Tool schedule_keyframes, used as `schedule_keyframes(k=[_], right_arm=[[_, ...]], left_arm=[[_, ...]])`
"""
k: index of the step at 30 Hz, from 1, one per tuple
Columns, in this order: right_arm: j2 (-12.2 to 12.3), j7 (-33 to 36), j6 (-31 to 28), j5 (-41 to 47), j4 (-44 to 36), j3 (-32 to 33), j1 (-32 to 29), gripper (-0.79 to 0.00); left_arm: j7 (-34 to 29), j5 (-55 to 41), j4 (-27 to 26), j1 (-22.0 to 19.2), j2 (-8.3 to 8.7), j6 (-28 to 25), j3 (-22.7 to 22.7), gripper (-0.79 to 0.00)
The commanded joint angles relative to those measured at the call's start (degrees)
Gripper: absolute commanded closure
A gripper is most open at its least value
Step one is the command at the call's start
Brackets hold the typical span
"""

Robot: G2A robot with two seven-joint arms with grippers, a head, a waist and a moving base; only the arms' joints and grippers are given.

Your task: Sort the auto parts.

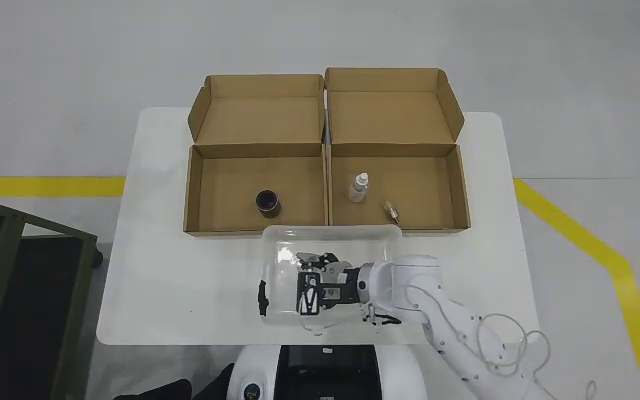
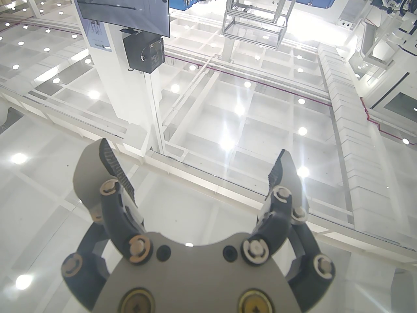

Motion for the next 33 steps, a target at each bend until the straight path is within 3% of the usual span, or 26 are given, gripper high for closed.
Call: schedule_keyframes(k=[1, 16, 19, 23, 26, 27, 28, 33], right_arm=[[0.03, -0.18, 0.44, -0.25, 0.63, -0.01, 0.21, -0.594], [-1.14, -2.83, 3.97, -0.29, 8.63, -4.3, 4.36, -0.526], [-1.22, -2.91, 4.29, -0.18, 9.6, -4.44, 4.91, -0.388], [-1.2, -2.96, 4.26, 0.09, 10.2, -4.34, 5.21, -0.268], [-1.15, -2.99, 4.12, 0.61, 10.08, -4.07, 5.35, -0.132], [-1.13, -3.11, 4.08, 1.01, 9.81, -3.88, 5.41, -0.04], [-1.1, -3.32, 4.06, 1.45, 9.41, -3.63, 5.47, 0.0], [-0.84, -3.2, 3.75, 3.68, 7.37, -1.99, 5.64, 0.0]], left_arm=[[0.0, 0.0, 0.0, 0.0, 0.0, 0.0, 0.0, -0.785], [0.0, 0.0, 0.0, 0.0, 0.0, 0.0, 0.0, -0.785], [0.0, 0.0, 0.0, 0.0, 0.0, 0.0, 0.0, -0.785], [0.0, 0.0, 0.0, 0.0, 0.0, 0.0, 0.0, -0.785], [0.0, 0.0, 0.0, 0.0, 0.0, 0.0, 0.0, -0.785], [0.0, 0.0, 0.0, 0.0, 0.0, 0.0, 0.0, -0.785], [0.0, 0.0, 0.0, 0.0, 0.0, 0.0, 0.0, -0.785], [0.0, 0.0, 0.0, 0.0, 0.0, 0.0, 0.0, -0.785]])
